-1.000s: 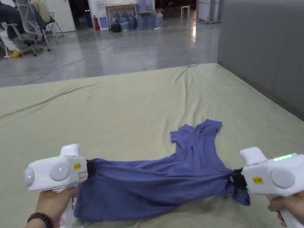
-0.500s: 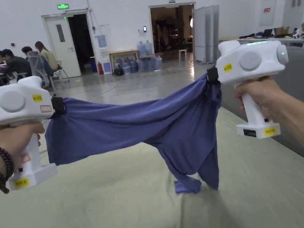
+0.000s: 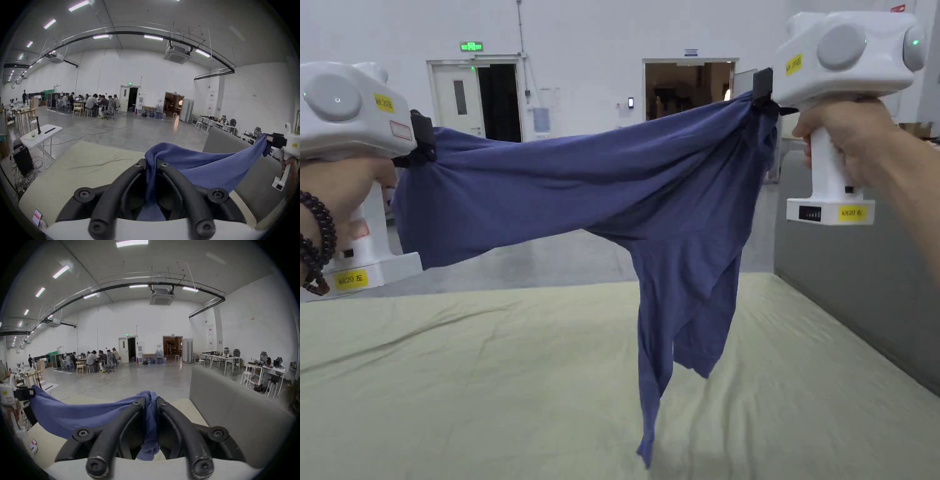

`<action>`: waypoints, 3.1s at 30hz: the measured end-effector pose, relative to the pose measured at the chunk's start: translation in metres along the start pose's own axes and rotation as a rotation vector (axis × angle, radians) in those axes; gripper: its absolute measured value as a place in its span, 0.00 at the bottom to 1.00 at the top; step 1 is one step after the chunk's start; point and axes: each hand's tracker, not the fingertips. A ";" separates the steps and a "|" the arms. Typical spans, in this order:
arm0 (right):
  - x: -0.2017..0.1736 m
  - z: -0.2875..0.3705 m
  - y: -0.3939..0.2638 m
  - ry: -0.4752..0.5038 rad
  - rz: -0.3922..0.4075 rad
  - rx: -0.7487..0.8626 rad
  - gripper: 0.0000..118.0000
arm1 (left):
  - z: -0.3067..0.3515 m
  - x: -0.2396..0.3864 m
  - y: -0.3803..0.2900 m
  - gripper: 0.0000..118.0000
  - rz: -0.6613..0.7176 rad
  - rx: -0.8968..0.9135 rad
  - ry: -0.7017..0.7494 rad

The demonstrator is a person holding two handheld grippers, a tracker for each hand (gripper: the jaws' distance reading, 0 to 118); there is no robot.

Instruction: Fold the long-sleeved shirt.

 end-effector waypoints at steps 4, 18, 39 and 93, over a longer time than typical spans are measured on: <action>0.005 -0.019 -0.084 0.008 0.013 -0.141 0.07 | -0.010 -0.005 -0.070 0.03 -0.027 -0.127 0.024; 0.033 0.005 -0.318 0.051 -0.067 -0.430 0.07 | 0.011 -0.029 -0.290 0.03 -0.029 -0.455 -0.044; 0.043 0.187 -0.523 0.094 0.078 -0.784 0.88 | 0.127 -0.069 -0.496 0.94 0.037 -0.793 -0.057; -0.131 -0.045 -0.469 0.395 0.280 -0.833 0.77 | 0.161 -0.071 -0.513 0.11 -0.001 -0.834 -0.116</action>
